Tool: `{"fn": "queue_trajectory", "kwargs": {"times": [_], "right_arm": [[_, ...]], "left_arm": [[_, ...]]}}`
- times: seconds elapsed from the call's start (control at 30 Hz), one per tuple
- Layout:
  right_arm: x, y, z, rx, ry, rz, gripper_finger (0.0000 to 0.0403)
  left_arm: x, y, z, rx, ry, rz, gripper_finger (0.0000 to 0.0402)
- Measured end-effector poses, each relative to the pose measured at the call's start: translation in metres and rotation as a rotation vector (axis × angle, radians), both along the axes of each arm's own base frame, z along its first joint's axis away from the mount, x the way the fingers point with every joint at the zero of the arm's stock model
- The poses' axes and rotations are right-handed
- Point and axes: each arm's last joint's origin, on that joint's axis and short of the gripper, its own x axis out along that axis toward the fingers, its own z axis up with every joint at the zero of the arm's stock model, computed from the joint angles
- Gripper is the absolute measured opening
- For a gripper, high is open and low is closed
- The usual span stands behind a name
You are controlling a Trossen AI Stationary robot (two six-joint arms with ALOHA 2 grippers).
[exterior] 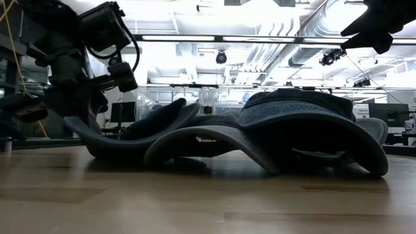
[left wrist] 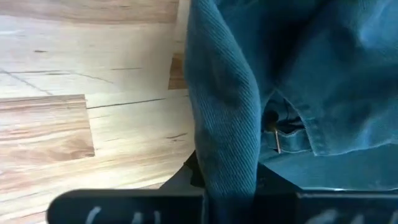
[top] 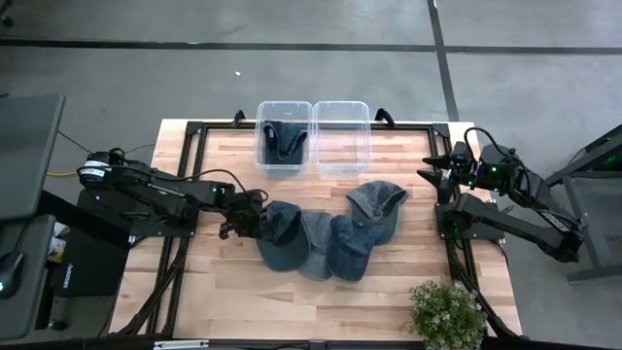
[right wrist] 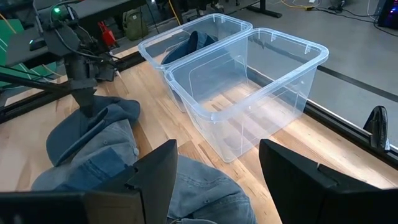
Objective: Pick and place caps into container
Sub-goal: Put the left blue cap into the left transparent container
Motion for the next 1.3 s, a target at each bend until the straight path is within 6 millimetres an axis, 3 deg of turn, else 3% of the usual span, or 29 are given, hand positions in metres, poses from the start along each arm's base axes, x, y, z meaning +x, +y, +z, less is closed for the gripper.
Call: {"fn": "queue_trajectory", "kwargs": {"times": [0.23,0.53,1.0,1.3], "right_arm": [[0.000,0.000,0.000,0.002,-0.001,-0.001,0.0222],[0.000,0.000,0.000,0.007,-0.004,0.001,0.0222],[0.000,0.000,0.000,0.009,-0.005,0.008,0.0222],[0.000,0.001,0.000,0.015,-0.009,0.023,0.0222]], "left_arm": [[0.005,0.000,0.005,0.023,-0.055,0.005,0.0005],[0.004,0.002,0.030,0.070,-0.083,-0.007,0.0004],[-0.021,0.004,0.099,0.171,-0.145,-0.039,0.0004],[-0.022,0.005,0.135,0.254,-0.241,-0.142,0.0004]]}}
